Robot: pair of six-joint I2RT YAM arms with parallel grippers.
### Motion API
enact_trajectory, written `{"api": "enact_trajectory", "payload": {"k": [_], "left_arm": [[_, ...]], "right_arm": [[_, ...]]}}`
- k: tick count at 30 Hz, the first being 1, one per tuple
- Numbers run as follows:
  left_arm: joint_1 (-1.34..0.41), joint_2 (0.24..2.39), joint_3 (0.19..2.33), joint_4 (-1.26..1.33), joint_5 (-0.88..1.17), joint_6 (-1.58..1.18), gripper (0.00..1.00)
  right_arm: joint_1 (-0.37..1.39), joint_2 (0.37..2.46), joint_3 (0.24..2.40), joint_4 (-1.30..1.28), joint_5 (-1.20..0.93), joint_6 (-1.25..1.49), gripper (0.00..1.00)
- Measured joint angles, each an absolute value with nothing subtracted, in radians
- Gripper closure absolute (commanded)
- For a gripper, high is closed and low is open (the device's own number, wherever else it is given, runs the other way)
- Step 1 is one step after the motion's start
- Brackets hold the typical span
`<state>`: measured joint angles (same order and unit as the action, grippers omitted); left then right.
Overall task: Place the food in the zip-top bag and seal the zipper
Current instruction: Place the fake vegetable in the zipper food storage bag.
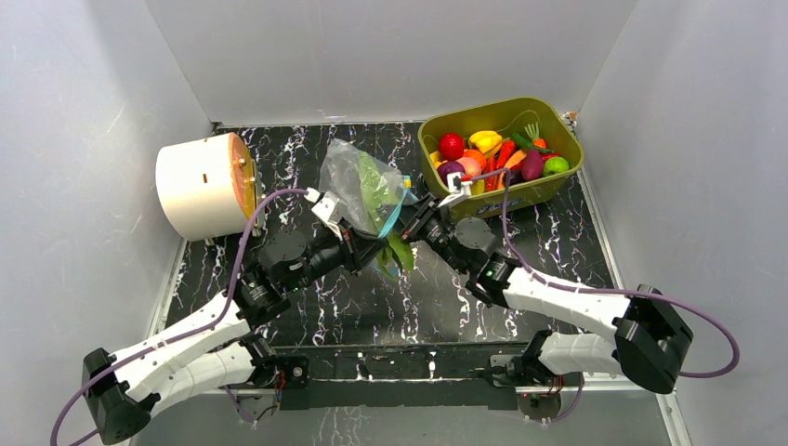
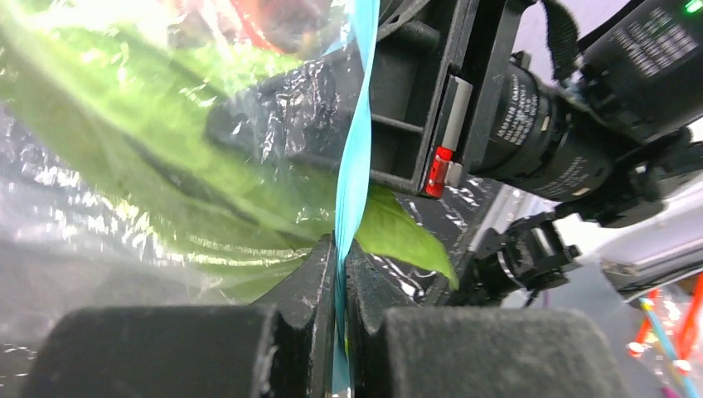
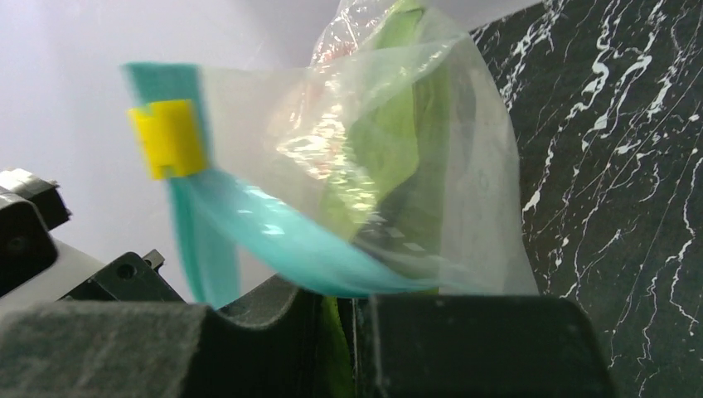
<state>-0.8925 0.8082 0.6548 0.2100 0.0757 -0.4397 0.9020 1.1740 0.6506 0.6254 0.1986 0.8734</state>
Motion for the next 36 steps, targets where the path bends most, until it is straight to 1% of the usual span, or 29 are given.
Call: {"api": "enact_trajectory", "payload": {"k": [4, 8, 18, 21, 26, 31, 36], "left_arm": [[-0.893, 0.834, 0.659, 0.221, 0.022, -0.348, 1.0], [-0.893, 0.835, 0.677, 0.223, -0.015, -0.252, 1.0], [-0.9, 0.836, 0.689, 0.149, 0.039, -0.102, 1.0], [-0.901, 0.802, 0.689, 0.109, 0.059, -0.072, 1.0], [-0.9, 0.678, 0.706, 0.062, 0.055, -0.006, 1.0], [-0.9, 0.616, 0.717, 0.021, 0.079, 0.034, 1.0], [-0.9, 0.63, 0.712, 0.03, 0.177, 0.049, 1.0]], "right_arm": [[0.908, 1.216, 0.733, 0.494, 0.141, 0.866, 1.0], [0.906, 1.21, 0.745, 0.432, 0.092, 0.867, 1.0], [0.894, 1.18, 0.759, 0.303, -0.003, 0.828, 1.0], [0.894, 1.18, 0.783, 0.248, -0.054, 0.808, 1.0], [0.897, 1.127, 0.782, 0.11, -0.175, 0.792, 1.0], [0.897, 1.026, 0.734, 0.096, -0.217, 0.836, 1.0], [0.897, 1.016, 0.676, 0.175, -0.184, 0.927, 1.0]]}}
